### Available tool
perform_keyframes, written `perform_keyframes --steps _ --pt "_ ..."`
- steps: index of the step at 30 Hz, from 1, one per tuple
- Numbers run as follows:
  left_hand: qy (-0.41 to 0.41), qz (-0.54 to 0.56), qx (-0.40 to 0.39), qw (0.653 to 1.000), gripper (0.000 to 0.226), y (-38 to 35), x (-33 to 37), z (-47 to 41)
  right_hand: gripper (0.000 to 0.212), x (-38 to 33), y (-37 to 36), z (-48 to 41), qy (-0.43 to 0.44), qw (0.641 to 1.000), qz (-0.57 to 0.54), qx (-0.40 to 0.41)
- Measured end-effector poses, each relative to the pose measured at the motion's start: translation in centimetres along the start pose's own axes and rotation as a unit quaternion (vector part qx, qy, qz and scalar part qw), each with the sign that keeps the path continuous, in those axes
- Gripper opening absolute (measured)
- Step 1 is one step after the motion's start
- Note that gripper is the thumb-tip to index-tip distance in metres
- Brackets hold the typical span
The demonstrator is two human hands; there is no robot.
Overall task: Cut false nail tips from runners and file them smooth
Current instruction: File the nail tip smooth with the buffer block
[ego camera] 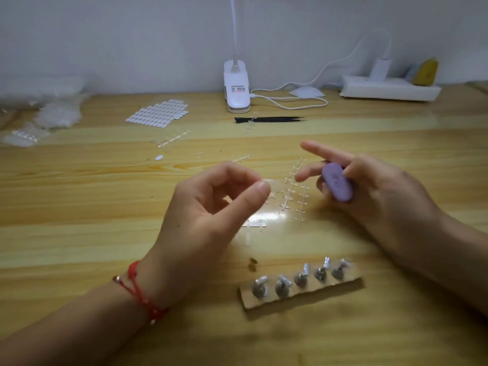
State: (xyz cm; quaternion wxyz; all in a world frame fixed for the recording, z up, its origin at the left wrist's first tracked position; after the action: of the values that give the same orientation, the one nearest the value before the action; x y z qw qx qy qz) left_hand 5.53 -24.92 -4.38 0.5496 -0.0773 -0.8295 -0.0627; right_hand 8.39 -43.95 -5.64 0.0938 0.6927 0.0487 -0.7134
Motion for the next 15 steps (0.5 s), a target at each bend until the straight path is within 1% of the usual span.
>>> perform_keyframes --steps 3,6,7,9,12,15 --pt "0.1 0.069 0.031 0.992 0.009 0.2 -1.4 -0.2 0.048 0.2 -1.1 0.0 0.001 0.996 -0.052 -0.078" --pt "0.147 0.1 0.061 0.982 0.008 0.6 -2.0 -0.3 0.044 0.7 -1.6 0.1 0.01 0.99 -0.082 -0.114" --pt "0.148 0.106 0.061 0.981 0.008 0.5 -1.9 -0.4 0.046 0.9 -1.6 0.1 0.008 0.99 -0.088 -0.109" --pt "0.13 0.111 0.053 0.984 0.016 0.4 -1.6 -0.4 0.047 1.1 -1.5 0.1 0.002 0.992 -0.088 -0.089" --pt "0.11 0.096 0.047 0.988 0.015 0.2 -1.5 -0.5 0.041 1.0 -1.7 0.2 0.001 0.994 -0.088 -0.064" --pt "0.092 0.054 0.035 0.994 0.013 0.2 -1.8 -0.4 0.039 0.8 -2.0 0.3 0.007 0.995 -0.074 -0.059"
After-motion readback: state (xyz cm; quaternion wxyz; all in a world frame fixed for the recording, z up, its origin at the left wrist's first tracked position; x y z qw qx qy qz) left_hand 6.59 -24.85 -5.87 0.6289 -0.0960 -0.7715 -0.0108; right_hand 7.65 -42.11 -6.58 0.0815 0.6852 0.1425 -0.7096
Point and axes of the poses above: each hand's wrist, its own z-axis away from the middle knuckle, its own y-axis out of the back of the hand, x = y × z, the point moved 4 cm from there along -z, towards the middle knuckle, and after that the axes turned 8 degrees about z, right-handed, at the moved point
